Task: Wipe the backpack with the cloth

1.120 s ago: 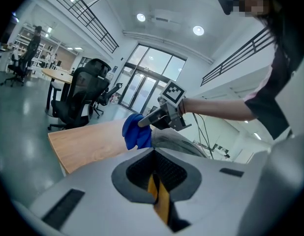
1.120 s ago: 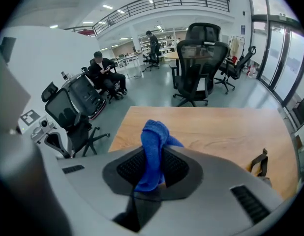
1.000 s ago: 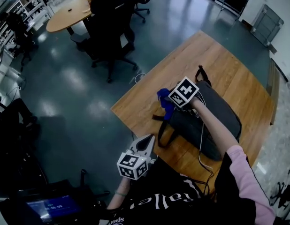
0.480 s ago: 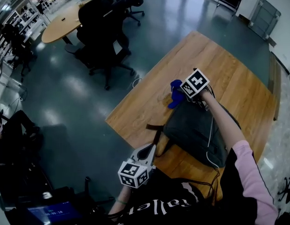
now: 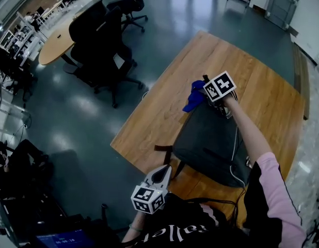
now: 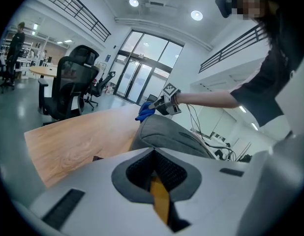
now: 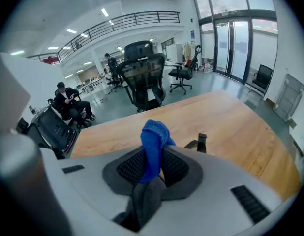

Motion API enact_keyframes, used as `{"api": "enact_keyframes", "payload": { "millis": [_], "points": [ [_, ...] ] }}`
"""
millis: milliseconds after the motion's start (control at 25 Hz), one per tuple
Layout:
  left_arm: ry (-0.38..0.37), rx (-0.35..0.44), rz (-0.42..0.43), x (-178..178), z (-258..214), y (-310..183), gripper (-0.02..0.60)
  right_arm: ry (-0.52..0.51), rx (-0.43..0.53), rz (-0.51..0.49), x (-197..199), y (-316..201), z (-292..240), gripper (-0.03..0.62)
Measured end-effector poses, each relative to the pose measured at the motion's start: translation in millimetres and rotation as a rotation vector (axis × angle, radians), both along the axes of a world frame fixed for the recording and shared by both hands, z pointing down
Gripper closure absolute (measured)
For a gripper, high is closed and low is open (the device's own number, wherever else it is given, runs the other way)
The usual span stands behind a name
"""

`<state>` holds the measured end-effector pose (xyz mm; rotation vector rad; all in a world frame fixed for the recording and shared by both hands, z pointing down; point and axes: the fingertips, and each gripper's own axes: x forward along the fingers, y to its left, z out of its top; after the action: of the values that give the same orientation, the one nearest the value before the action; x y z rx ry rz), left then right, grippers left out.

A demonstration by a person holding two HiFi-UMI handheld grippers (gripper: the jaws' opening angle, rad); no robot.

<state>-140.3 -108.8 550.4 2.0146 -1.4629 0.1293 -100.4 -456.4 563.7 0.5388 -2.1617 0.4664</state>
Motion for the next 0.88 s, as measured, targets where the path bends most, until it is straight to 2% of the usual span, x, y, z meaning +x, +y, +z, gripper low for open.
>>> {"api": "enact_keyframes", "payload": {
  "millis": [200, 440, 720, 880],
  "points": [
    [-0.004, -0.009, 0.012, 5, -5, -4, 0.583, -0.058, 0.013, 0.119, 25, -23, -10, 0.527],
    [-0.018, -0.020, 0.028, 14, 1, -2, 0.583, -0.075, 0.038, 0.236, 67, -40, -7, 0.528],
    [-0.028, -0.001, 0.055, 19, -3, -5, 0.583, -0.114, -0.017, 0.280, 113, -11, 3, 0.528],
    [-0.030, 0.010, 0.090, 24, -4, -10, 0.583, -0.087, -0.014, 0.329, 154, 2, 12, 0.528]
  ]
}}
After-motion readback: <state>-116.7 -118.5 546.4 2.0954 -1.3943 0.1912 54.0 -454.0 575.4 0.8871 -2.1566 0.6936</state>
